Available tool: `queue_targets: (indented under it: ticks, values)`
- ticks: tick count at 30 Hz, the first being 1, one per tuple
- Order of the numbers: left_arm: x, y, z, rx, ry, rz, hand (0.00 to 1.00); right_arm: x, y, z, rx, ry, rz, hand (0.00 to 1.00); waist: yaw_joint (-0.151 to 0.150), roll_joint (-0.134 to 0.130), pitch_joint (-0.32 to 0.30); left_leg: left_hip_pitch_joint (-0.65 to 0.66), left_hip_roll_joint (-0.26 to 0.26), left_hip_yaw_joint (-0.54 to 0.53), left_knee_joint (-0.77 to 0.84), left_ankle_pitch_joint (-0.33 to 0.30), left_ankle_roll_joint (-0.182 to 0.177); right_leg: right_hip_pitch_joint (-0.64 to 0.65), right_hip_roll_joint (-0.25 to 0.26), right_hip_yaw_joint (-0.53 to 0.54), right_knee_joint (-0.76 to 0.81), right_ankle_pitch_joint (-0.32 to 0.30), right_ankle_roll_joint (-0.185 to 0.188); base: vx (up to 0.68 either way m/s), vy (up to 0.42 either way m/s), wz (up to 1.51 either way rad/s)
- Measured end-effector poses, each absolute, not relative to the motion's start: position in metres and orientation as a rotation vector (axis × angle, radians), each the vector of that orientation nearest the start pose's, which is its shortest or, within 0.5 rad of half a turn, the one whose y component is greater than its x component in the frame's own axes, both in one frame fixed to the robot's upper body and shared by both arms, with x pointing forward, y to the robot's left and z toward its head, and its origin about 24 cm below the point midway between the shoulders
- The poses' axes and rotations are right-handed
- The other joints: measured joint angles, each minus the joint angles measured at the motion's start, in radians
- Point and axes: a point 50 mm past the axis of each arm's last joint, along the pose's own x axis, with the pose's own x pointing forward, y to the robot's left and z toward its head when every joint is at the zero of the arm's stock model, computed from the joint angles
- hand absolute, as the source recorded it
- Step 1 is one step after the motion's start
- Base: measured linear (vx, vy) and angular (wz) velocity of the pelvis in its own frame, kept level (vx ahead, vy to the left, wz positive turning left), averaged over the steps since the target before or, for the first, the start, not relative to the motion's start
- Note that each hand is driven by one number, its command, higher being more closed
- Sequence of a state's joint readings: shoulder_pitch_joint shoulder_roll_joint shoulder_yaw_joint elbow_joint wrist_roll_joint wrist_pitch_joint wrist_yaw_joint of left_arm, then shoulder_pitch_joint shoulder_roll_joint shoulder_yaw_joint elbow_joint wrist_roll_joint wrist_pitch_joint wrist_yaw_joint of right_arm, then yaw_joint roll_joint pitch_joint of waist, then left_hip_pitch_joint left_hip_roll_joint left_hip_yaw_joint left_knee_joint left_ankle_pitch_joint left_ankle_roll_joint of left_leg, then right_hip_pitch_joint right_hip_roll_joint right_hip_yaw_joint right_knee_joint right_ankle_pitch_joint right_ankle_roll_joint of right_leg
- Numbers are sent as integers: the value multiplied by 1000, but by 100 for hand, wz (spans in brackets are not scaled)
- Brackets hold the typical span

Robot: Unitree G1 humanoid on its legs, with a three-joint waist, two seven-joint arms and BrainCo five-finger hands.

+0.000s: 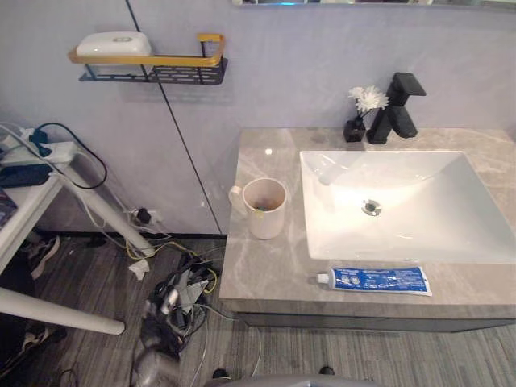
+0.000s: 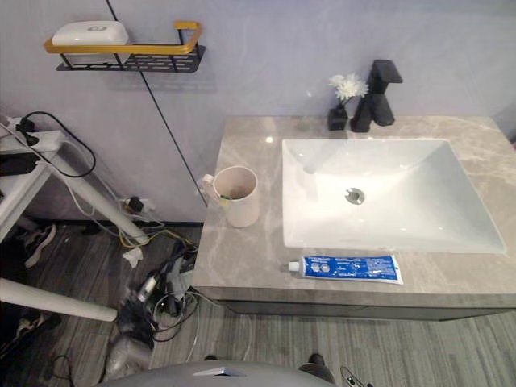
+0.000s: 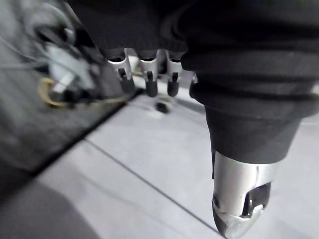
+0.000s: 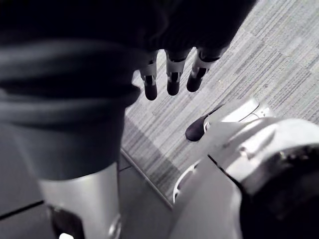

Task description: Organize washtable

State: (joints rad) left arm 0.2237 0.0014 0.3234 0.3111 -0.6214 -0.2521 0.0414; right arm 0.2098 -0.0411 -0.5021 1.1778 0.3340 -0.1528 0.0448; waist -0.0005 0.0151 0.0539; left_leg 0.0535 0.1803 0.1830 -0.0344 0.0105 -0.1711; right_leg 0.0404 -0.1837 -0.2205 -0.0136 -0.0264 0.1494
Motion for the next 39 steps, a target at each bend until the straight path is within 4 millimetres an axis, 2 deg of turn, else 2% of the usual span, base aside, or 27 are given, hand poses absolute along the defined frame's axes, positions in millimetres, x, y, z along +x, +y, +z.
queue_targets:
  ticks: [1,3,4,5,10,12,15,16,18,19,23,26,29,30,34,36,37,39]
  values:
    - [162,254,-40,-535,100,647,0,9,-222,-169,478,1081,-758,0,2,1,-1,1,0,-1,1,0,0,3,0,-2,0,0,0,36,0,16]
    - [174,258,-2,-430,-60,624,0,10,-222,-169,469,1084,-746,0,6,6,-5,13,0,-8,1,0,1,25,-2,-16,0,0,-1,20,6,14]
    - [177,258,7,-404,-94,615,0,10,-223,-169,464,1084,-740,0,7,7,-5,19,0,-9,1,-1,1,32,-2,-16,0,0,-1,-8,9,5]
    - [180,258,24,-360,-160,607,0,10,-223,-169,459,1086,-733,0,9,8,-9,22,0,-8,3,-2,2,37,-2,-15,0,0,0,0,0,0]
    - [181,256,93,-154,-444,614,0,9,-224,-169,465,1084,-710,0,11,12,-8,16,0,-4,14,-2,2,39,-2,-9,1,-8,-2,-63,-9,-4]
    - [178,247,126,-95,-597,574,0,4,-226,-168,464,1090,-709,0,10,24,-15,16,1,-4,13,-2,2,38,-1,-8,4,-10,0,-57,-5,0]
    - [176,234,158,-65,-766,515,0,0,-228,-168,461,1096,-715,0,10,34,-23,17,1,-2,13,0,4,38,0,-6,7,-10,0,-17,1,-1]
    - [175,219,181,-47,-890,439,0,0,-229,-168,464,1096,-707,0,10,35,-24,22,1,1,13,2,5,40,0,1,8,-10,0,-4,0,-5]
    - [174,207,194,-21,-965,370,0,0,-229,-168,466,1095,-699,0,9,36,-25,24,2,2,14,2,5,40,1,3,8,-9,0,3,0,-5]
    - [176,191,208,14,-1040,285,0,0,-229,-168,467,1094,-697,0,7,36,-25,26,2,3,14,2,5,40,1,7,8,-9,0,7,2,-5]
    - [179,169,224,50,-1140,144,0,0,-230,-168,468,1097,-688,0,-2,39,-27,32,2,8,14,2,5,42,2,14,9,-8,0,9,0,-5]
    - [183,136,228,51,-1161,-47,0,1,-229,-168,466,1103,-677,0,-8,36,-27,39,2,9,14,2,5,49,2,15,9,-8,0,0,0,0]
    - [185,92,230,83,-1180,-333,0,4,-229,-168,454,1103,-655,0,-17,34,-29,41,2,9,14,2,5,49,2,16,9,-8,0,0,0,0]
    - [185,86,229,89,-1179,-372,0,5,-229,-168,452,1103,-653,0,-19,35,-29,41,2,10,14,2,5,49,2,16,9,-8,0,-16,1,-3]
    - [191,47,221,126,-1130,-614,0,5,-231,-168,447,1104,-653,0,-23,37,-31,56,2,25,7,2,5,49,2,27,11,-8,0,2,2,-10]
    - [193,13,209,221,-1078,-821,0,6,-232,-167,445,1102,-652,0,-23,38,-31,58,2,28,5,2,5,46,2,29,13,-8,0,4,3,-6]
    - [193,5,205,261,-1065,-879,0,7,-232,-167,447,1103,-651,0,-24,38,-31,58,2,28,5,2,5,46,2,29,14,-8,0,0,0,0]
    - [191,-7,198,338,-1036,-989,0,11,-232,-168,452,1105,-647,0,-49,41,-33,58,2,29,3,2,5,44,2,30,14,-9,0,7,0,-2]
